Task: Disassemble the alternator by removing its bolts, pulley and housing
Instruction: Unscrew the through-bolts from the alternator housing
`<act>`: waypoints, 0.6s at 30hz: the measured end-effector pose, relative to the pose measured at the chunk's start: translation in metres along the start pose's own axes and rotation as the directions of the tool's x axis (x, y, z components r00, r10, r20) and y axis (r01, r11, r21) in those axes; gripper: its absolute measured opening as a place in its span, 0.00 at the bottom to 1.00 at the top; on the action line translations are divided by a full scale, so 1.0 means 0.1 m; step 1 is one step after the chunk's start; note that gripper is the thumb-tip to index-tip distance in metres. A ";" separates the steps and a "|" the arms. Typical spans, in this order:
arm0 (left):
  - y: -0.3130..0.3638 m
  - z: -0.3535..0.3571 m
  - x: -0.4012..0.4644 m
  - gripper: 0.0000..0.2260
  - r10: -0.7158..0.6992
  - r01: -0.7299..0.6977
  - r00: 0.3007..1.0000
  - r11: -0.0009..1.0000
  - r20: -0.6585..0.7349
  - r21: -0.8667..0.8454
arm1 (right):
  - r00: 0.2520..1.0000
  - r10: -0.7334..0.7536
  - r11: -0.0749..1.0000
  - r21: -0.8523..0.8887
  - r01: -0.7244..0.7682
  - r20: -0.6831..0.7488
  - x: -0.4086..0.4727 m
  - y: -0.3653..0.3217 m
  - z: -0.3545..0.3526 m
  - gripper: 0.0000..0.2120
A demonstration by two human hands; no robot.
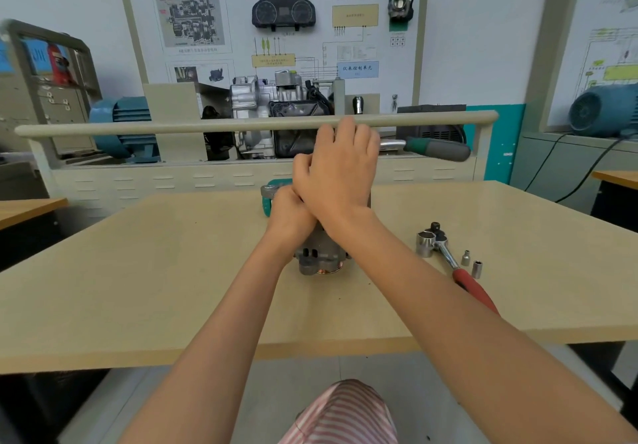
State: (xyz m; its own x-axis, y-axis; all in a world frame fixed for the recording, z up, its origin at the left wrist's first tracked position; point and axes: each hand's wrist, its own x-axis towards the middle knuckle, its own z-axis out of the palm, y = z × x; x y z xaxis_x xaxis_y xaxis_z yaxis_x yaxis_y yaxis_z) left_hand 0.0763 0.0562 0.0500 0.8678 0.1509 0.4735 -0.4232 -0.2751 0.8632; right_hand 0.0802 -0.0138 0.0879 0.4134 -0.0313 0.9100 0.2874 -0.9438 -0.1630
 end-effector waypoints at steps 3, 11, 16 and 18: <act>0.02 0.00 -0.01 0.12 0.021 -0.021 1.000 1.000 0.007 -0.011 | 1.000 0.002 0.994 0.105 -0.002 0.002 0.02 -0.01 -0.01 0.14; 0.02 -0.01 -0.03 0.09 0.125 -0.120 0.984 0.992 0.127 -0.042 | 0.930 0.221 0.337 0.872 -0.355 0.293 0.27 0.04 -0.05 0.20; 0.00 -0.04 0.01 0.07 0.067 -0.057 0.987 0.996 0.149 -0.070 | 0.808 0.007 -0.316 0.768 -0.557 0.589 0.42 0.15 -0.01 0.30; 0.02 -0.04 0.02 0.07 0.031 -0.021 0.990 0.997 0.139 -0.073 | 0.809 0.041 -0.284 0.784 -0.553 0.586 0.41 0.11 0.00 0.31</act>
State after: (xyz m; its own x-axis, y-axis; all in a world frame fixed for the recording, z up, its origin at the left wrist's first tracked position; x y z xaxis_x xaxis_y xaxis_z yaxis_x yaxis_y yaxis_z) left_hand 0.0761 0.0601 0.0530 0.8821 0.0084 0.4710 -0.4591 -0.2083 0.8636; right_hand 0.0998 -0.0255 0.1236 0.8526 0.1282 0.5065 0.3670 0.5431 -0.7552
